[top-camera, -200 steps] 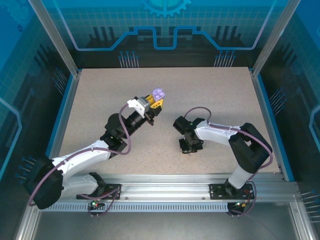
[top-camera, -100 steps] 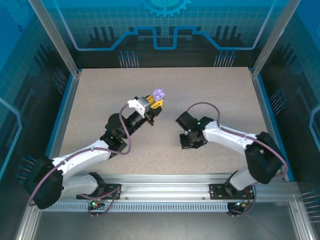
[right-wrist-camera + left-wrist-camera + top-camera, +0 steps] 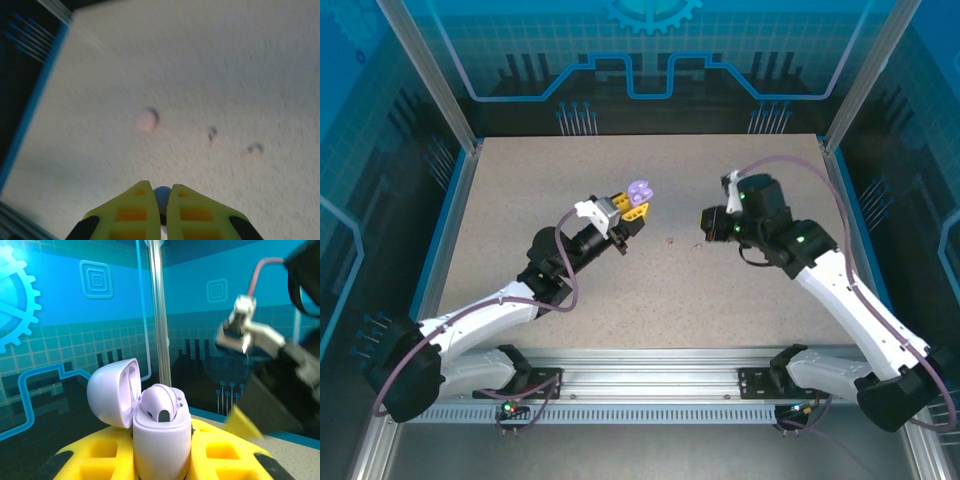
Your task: Insert the wireless bluetooth earbuds into the charging case
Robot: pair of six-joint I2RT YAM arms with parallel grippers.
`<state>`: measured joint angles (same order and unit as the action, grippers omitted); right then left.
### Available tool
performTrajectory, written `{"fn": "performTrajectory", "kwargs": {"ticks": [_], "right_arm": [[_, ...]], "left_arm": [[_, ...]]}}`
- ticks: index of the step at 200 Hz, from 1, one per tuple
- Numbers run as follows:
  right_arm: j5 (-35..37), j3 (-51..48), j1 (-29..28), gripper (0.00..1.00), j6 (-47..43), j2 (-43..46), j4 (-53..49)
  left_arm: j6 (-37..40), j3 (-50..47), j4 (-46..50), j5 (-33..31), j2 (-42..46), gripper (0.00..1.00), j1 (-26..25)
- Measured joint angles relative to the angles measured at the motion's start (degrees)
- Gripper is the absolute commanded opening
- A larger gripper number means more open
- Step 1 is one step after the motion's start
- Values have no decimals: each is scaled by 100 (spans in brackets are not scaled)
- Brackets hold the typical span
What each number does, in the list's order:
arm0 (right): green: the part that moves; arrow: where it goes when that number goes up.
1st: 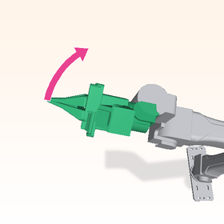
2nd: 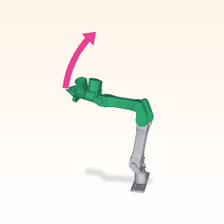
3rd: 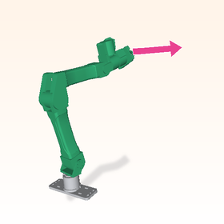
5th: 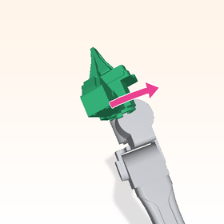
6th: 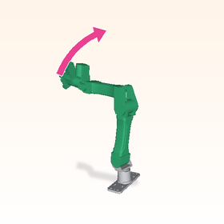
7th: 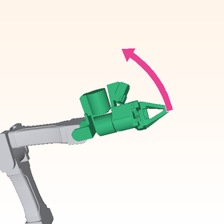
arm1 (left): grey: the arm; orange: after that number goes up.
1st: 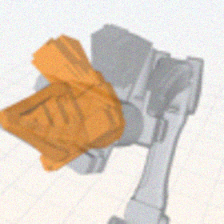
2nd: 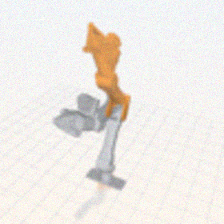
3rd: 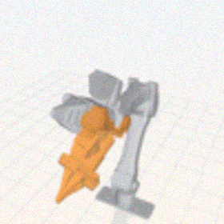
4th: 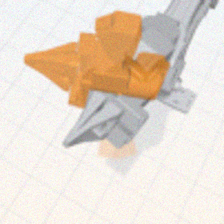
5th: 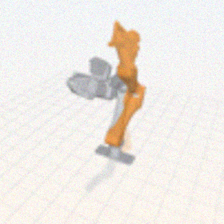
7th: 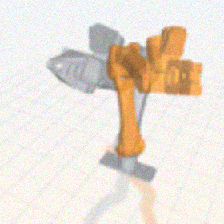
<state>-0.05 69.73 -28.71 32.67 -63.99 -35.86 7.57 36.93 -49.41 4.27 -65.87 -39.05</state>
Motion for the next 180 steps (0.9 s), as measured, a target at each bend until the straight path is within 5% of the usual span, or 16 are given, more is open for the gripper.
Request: {"fn": "performTrajectory", "kwargs": {"ticks": [69, 180], "right_arm": [[-918, 1075, 166, 4, -326, -76, 1274], [-2026, 404, 125, 3, -470, -133, 3132]], "left_arm": [[-20, 306, 101, 304, -87, 0, 2], [-472, 859, -39, 463, -868, 0, 2]]}}
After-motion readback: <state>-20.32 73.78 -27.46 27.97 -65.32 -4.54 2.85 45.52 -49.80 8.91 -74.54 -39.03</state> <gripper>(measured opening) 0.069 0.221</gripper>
